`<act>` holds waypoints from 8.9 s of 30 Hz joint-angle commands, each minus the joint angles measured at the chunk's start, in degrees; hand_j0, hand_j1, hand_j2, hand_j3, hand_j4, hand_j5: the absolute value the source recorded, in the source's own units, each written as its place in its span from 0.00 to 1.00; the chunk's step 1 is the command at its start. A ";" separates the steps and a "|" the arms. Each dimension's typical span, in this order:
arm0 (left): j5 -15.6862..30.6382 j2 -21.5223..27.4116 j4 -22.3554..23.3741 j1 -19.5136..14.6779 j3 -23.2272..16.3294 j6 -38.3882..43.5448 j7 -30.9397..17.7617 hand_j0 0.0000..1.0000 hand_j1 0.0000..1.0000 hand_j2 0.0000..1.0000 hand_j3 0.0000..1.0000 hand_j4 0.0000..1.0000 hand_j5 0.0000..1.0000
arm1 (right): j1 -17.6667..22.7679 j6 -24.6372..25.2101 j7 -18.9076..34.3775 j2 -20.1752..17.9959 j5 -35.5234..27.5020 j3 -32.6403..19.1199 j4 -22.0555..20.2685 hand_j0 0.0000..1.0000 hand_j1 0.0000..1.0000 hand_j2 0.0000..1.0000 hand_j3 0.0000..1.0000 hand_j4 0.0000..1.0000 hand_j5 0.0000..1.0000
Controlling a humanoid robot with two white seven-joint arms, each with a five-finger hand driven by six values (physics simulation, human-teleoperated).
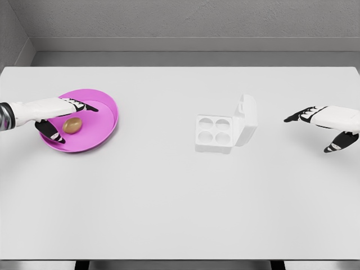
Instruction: Pack egg into the box and close the box lid
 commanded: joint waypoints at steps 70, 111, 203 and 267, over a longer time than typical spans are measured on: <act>4.75 0.30 -10.56 1.05 -0.05 0.14 0.02 0.40 0.40 0.40 0.40 0.40 0.40 | -0.09 0.04 -0.46 -0.88 -0.31 -0.03 -0.10 1.00 1.00 1.00 1.00 1.00 1.00; 16.26 -15.78 -11.35 0.44 -0.13 0.14 0.02 0.40 0.40 0.40 0.40 0.40 0.40 | -0.09 -0.05 -0.46 -1.05 -0.31 -0.03 -0.19 1.00 1.00 1.00 1.00 1.00 1.00; 42.81 -37.66 5.61 8.08 0.04 0.14 0.02 0.37 0.37 0.37 0.37 0.37 0.37 | -0.44 -0.05 -0.20 -1.76 -0.31 -0.11 -0.28 1.00 1.00 1.00 1.00 1.00 1.00; 49.93 -8.49 -19.97 8.96 2.06 0.14 0.02 1.00 1.00 1.00 1.00 1.00 1.00 | -2.11 0.04 -0.72 0.09 -0.22 3.66 -14.43 1.00 1.00 1.00 1.00 1.00 1.00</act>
